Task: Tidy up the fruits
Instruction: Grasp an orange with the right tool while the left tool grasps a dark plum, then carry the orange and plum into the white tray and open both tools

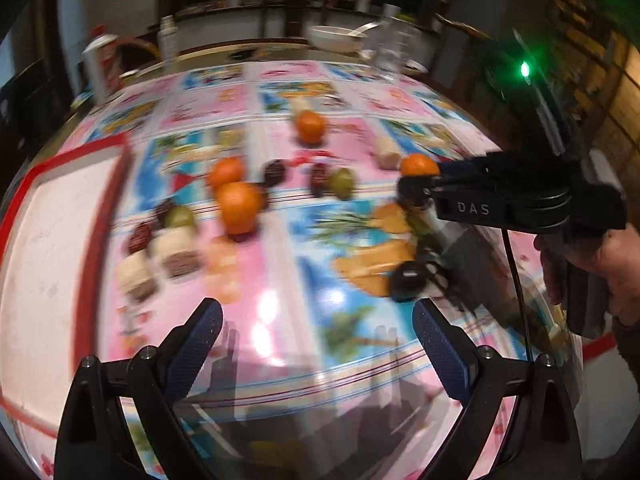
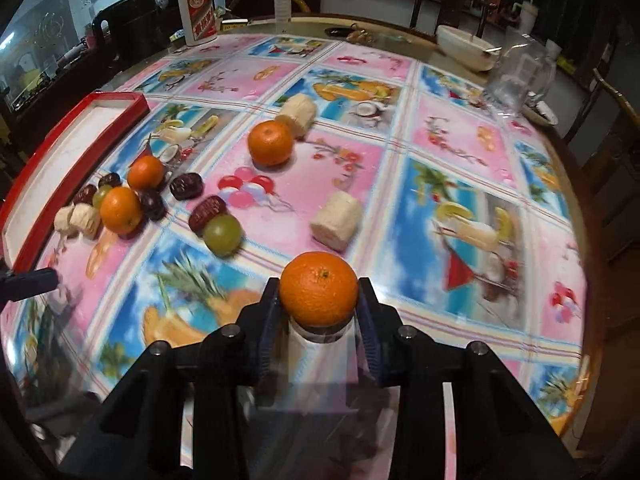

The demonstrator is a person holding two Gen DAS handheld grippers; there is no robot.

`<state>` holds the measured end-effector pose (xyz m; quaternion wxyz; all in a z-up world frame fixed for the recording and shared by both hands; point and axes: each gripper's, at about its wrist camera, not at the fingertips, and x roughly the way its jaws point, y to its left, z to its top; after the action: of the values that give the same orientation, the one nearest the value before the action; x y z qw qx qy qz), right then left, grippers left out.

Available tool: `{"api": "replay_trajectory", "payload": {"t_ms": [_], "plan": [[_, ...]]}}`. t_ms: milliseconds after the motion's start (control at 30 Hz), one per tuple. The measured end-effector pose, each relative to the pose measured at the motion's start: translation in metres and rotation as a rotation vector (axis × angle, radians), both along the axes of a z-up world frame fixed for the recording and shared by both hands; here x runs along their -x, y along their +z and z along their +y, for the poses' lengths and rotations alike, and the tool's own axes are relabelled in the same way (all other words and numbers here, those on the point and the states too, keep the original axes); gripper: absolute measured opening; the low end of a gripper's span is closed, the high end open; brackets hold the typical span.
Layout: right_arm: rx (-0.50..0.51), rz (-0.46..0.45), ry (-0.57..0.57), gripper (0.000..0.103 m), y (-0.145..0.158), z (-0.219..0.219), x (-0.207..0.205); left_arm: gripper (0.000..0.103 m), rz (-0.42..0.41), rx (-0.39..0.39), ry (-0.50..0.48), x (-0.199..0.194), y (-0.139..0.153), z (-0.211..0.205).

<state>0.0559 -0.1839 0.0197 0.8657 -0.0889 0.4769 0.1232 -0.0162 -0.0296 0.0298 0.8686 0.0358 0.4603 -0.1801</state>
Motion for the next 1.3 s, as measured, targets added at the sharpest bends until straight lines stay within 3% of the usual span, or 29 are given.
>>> {"api": "replay_trajectory", "payload": {"t_ms": [133,200,300,400,433,467,600,900,1300], "plan": [[0.012,0.001,-0.040,0.039,0.002,-0.028,0.012,0.095,0.040,0.023,-0.037,-0.006,-0.006,-0.028],[0.003,0.012,-0.069,0.039,0.002,-0.044,0.017,0.089,0.059,0.032,-0.041,-0.011,-0.008,-0.038],[-0.009,0.016,-0.100,0.039,0.001,-0.062,0.026,0.066,0.107,0.029,-0.025,-0.020,-0.016,-0.047],[-0.024,0.016,-0.113,0.039,0.001,-0.071,0.032,0.047,0.097,0.033,-0.022,-0.020,-0.014,-0.049],[-0.031,0.016,-0.116,0.039,0.001,-0.073,0.033,0.034,0.099,0.027,-0.022,-0.020,-0.014,-0.049],[-0.039,0.016,-0.118,0.039,0.001,-0.074,0.035,0.028,0.093,0.026,-0.022,-0.019,-0.013,-0.048],[-0.056,0.013,-0.116,0.039,0.001,-0.072,0.038,0.027,0.094,0.045,-0.016,-0.018,-0.013,-0.047],[-0.053,0.020,-0.094,0.039,-0.003,-0.056,0.053,0.027,0.049,0.008,0.000,-0.001,-0.013,-0.036],[-0.029,0.034,-0.004,0.039,0.000,0.005,0.065,0.027,-0.011,0.041,0.056,0.018,0.007,0.003]]}}
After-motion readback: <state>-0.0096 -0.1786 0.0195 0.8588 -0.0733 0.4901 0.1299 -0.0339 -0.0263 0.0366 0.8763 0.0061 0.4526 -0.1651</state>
